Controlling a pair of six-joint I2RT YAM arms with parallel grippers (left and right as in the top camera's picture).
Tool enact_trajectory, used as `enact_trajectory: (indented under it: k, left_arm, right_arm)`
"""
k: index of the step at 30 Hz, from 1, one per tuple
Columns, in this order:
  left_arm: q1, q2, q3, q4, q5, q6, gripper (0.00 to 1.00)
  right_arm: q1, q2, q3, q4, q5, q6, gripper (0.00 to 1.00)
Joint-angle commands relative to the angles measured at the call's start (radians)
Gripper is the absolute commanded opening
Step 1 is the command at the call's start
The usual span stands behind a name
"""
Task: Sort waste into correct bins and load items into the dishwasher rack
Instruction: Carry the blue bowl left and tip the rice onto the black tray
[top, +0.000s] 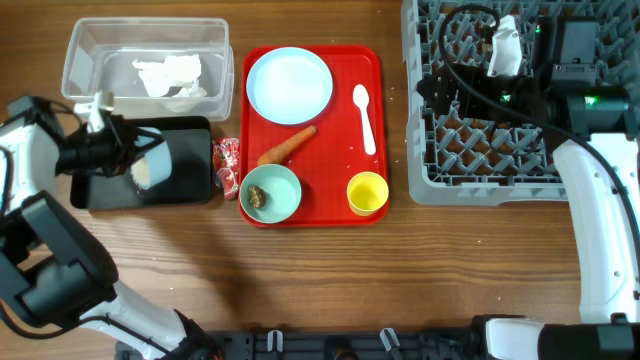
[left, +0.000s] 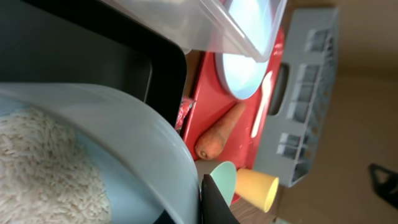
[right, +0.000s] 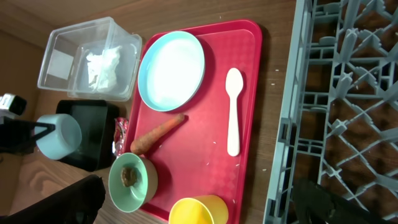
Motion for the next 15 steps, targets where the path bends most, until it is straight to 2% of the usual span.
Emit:
enact_trajectory:
  k: [1,6,15]
  left_arm:
    - [0.071,0.008,-0.039,0.073,0.14,0.038,0.04]
    - [0.123,0.01,-0.043,0.145,0.163,0.038,0.04]
    - [0.199,0.032,-0.043,0.212,0.346,0.042,0.04]
  right_arm:
    - [-0.002,0.011,0.007,-0.002,0.005,-0.018,1.0]
    - [-0.002,0.011,0.007,-0.004,0.006,-0.018,1.0]
    - [-0.002,0.011,0.007,-0.004,0.006,-0.019,1.0]
